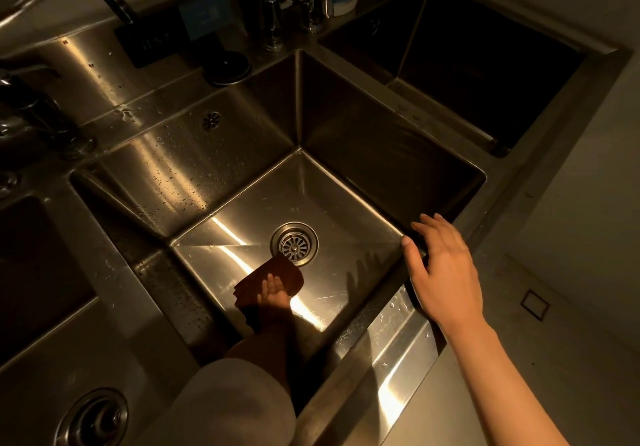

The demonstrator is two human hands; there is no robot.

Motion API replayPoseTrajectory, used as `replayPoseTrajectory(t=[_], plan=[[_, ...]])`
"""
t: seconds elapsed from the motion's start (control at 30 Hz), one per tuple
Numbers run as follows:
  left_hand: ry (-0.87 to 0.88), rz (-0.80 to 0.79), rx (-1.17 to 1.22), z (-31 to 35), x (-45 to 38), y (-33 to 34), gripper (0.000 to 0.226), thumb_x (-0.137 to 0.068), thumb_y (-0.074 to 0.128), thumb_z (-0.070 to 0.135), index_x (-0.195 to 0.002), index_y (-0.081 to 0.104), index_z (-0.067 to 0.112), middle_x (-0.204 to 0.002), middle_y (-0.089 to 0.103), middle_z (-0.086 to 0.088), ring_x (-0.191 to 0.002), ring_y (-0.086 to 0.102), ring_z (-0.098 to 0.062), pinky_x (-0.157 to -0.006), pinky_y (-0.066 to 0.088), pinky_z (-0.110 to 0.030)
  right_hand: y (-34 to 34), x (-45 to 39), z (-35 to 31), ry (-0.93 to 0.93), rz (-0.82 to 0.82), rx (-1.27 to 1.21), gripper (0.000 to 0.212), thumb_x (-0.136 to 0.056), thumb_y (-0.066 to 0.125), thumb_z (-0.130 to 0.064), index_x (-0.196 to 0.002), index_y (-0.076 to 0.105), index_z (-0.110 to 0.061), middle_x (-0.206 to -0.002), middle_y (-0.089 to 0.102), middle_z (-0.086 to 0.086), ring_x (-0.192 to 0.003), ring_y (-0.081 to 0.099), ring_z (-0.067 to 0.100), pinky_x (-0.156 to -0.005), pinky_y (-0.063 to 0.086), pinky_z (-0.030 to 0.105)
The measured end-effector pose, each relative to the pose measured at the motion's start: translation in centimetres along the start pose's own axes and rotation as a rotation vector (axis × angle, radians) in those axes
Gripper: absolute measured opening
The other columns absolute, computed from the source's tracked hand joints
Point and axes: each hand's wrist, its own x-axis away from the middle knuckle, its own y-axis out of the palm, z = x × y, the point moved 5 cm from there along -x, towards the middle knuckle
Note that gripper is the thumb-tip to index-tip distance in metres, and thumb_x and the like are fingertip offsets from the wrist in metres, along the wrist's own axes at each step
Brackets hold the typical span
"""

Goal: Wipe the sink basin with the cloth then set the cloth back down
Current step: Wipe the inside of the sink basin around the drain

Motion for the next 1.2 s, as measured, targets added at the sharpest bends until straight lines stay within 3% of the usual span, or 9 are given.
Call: replayPoseTrajectory(t=[0.57, 0.9, 1.2], plan=[[-0.07, 0.093, 0.09, -2.7, -1.8, -2.7, 0.059, -0.104, 0.032, 0.022, -0.153, 0.002, 0.009, -0.162, -0.003, -0.008, -0.151, 0.002, -0.022, -0.121, 0.015, -0.037, 0.0, 0.0, 0.1, -0.009, -0.006, -0.01, 0.041, -0.095, 0.041, -0.035, -0.129, 0.051, -0.015, -0.141, 0.047, 0.004, -0.137, 0.03, 0.018, -0.115, 0.024, 0.042], [-0.02, 0.129, 0.079, -4.5, -3.5, -4.7, 0.056, -0.102, 0.034, 0.013, -0.153, 0.01, 0.007, -0.162, 0.004, -0.011, -0.15, 0.008, -0.025, -0.12, 0.02, -0.039, 0.1, 0.0, 0.1, -0.013, -0.003, -0.011, 0.041, -0.095, 0.04, -0.036, -0.128, 0.052, -0.015, -0.14, 0.047, 0.004, -0.137, 0.032, 0.018, -0.114, 0.024, 0.042], [-0.105, 0.153, 0.101, -4.3, -2.2, -3.5, 0.057, -0.103, 0.027, 0.015, -0.154, 0.002, 0.013, -0.162, -0.003, -0.009, -0.151, 0.001, -0.023, -0.121, 0.014, -0.038, 0.0, -0.1, 0.1, -0.004, 0.003, -0.027, 0.042, -0.094, 0.04, -0.037, -0.127, 0.053, -0.015, -0.14, 0.048, 0.005, -0.136, 0.032, 0.019, -0.114, 0.026, 0.045]])
